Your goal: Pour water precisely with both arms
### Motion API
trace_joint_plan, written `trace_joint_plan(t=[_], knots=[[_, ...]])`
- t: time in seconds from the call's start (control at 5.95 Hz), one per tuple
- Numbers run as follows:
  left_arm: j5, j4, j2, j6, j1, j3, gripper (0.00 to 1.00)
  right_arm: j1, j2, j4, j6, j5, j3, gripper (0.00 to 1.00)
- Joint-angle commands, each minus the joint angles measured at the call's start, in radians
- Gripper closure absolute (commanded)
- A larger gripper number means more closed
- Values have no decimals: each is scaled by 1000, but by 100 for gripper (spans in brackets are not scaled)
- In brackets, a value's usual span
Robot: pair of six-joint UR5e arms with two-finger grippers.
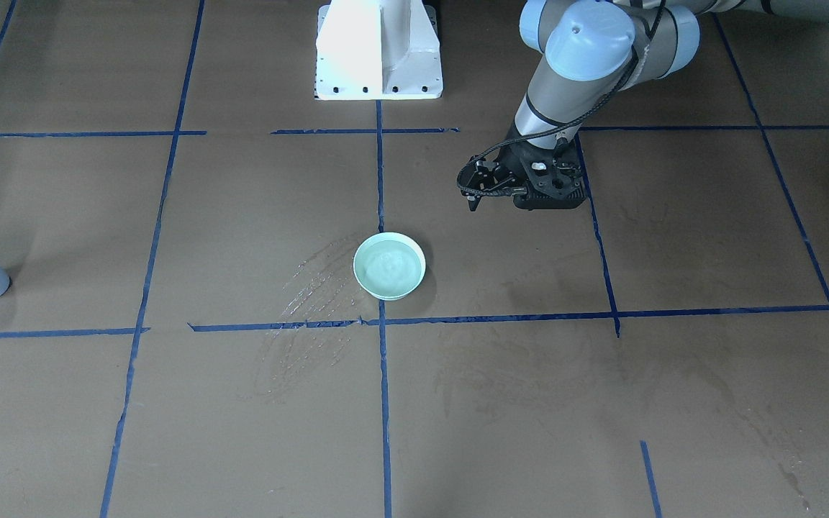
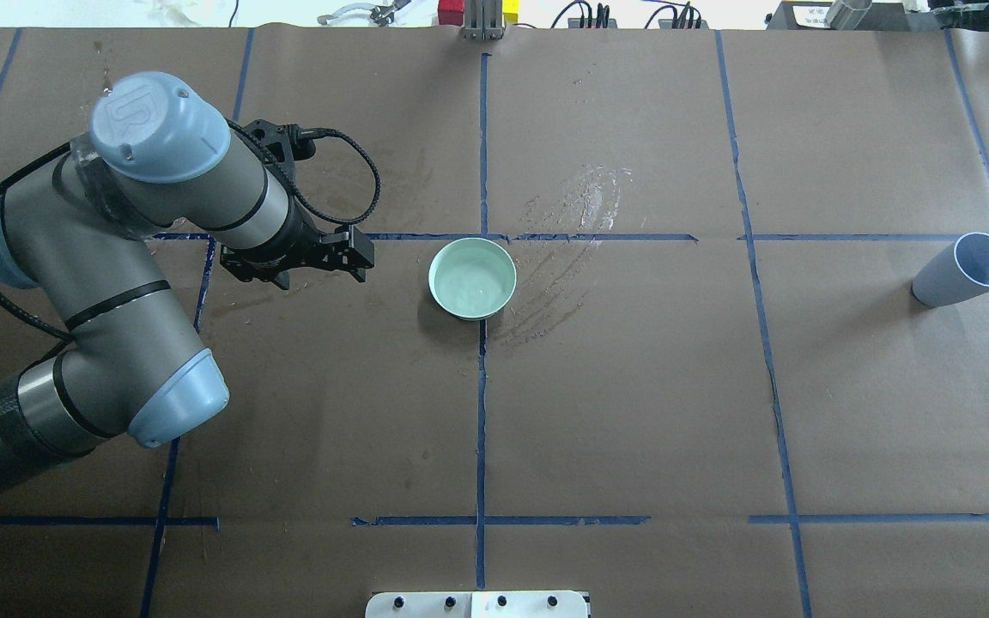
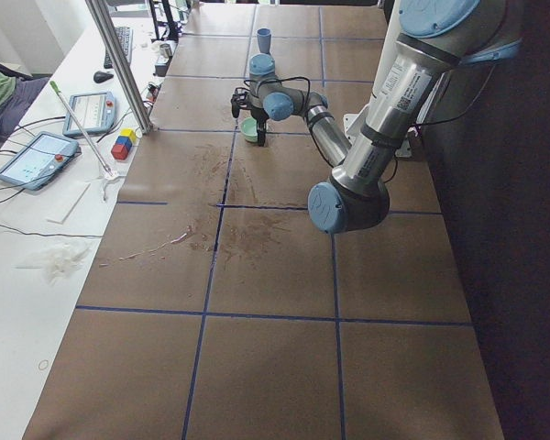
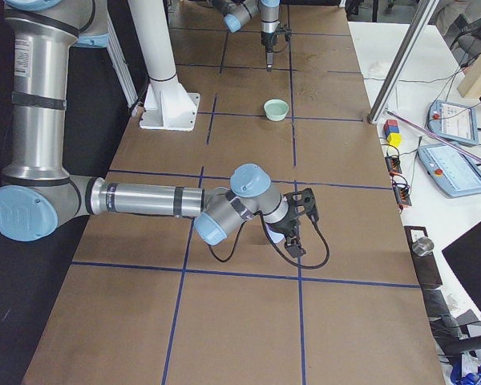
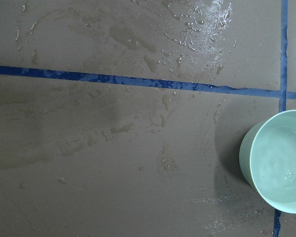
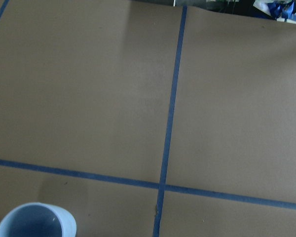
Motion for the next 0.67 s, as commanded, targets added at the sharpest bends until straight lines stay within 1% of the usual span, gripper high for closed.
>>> trace_joint_plan(t=[0.0, 0.17, 0.34, 0.5], knots=[[3, 0, -33, -4, 16, 28, 0, 24, 74, -468, -246, 37, 79, 0], [15, -3, -59, -49, 33, 69, 0, 32, 170, -727, -407, 35, 76, 0], [59, -5, -82, -63, 56, 88, 0, 36, 200, -822, -444, 34, 79, 0], [61, -40, -120, -109, 57, 144, 0, 37, 185, -822, -444, 34, 79, 0]])
